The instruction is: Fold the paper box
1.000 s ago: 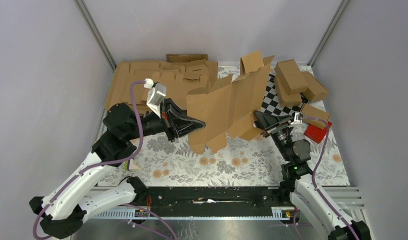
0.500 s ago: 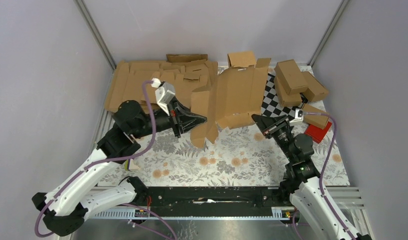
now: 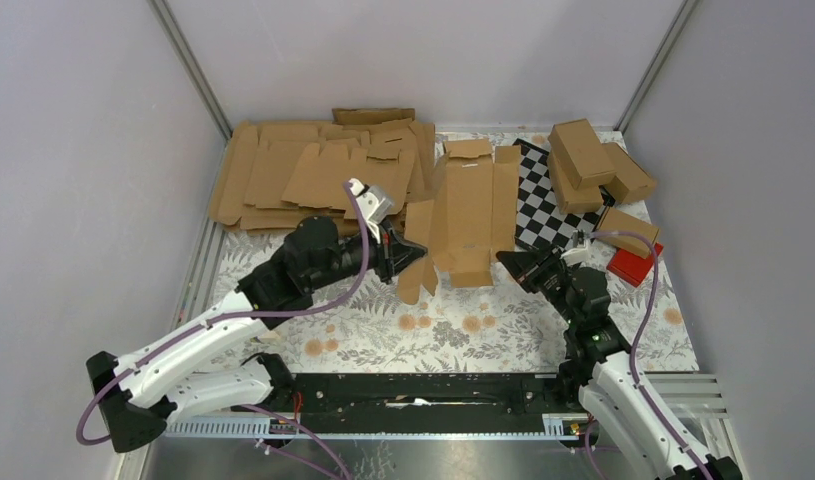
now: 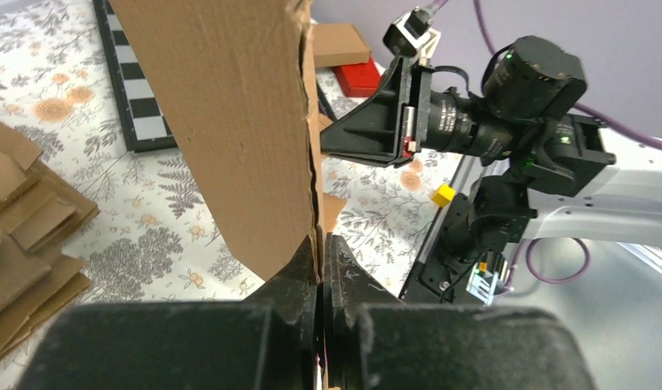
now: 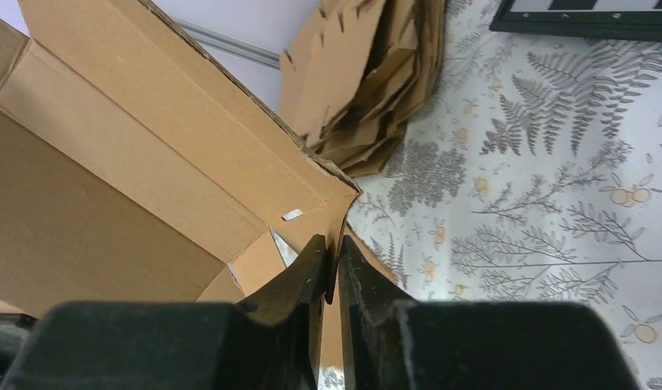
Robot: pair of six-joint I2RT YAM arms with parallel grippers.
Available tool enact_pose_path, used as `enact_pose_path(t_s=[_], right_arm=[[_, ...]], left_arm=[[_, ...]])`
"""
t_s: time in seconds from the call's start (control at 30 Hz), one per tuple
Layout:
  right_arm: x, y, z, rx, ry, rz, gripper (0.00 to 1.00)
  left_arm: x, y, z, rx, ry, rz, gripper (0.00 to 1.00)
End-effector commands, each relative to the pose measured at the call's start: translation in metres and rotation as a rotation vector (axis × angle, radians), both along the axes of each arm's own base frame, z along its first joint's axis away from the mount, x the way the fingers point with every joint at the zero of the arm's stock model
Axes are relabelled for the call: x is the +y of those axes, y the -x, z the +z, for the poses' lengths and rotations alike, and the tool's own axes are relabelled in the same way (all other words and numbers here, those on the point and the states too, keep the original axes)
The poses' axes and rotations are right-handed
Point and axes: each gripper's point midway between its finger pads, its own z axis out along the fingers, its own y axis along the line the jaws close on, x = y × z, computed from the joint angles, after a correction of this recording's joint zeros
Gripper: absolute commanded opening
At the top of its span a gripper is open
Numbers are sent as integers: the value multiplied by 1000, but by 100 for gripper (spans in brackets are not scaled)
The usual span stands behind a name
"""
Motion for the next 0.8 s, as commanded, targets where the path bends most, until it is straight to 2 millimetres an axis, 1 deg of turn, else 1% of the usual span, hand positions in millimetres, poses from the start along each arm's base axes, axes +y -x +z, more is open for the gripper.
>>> enact_pose_path(t_s=[0.0, 0.1, 0.13, 0.27, 0.37, 0.43, 0.57, 0.77], right_arm=[[0, -2, 0, -69, 64, 16, 17], [-2, -2, -19, -49, 94, 10, 16], [-3, -3, -23, -50, 101, 10, 15], [-8, -1, -50, -13, 134, -11, 12], [-10, 1, -66, 12, 141, -17, 12], [-11, 2, -74, 26, 152, -16, 12], [-14, 4, -86, 40, 183, -20, 12], [-17, 6, -97, 46, 244, -17, 14]], left_arm=[[-2, -15, -20, -30, -14, 93, 0], [-2, -22, -47, -43, -20, 138, 0], [-1, -24, -57, -54, -24, 155, 0], [7, -34, -82, -135, -27, 225, 0], [8, -35, -99, -198, -29, 221, 0], [5, -32, -109, -237, -39, 189, 0], [-2, -26, -126, -278, -47, 134, 0], [-5, -32, -146, -274, -87, 149, 0]])
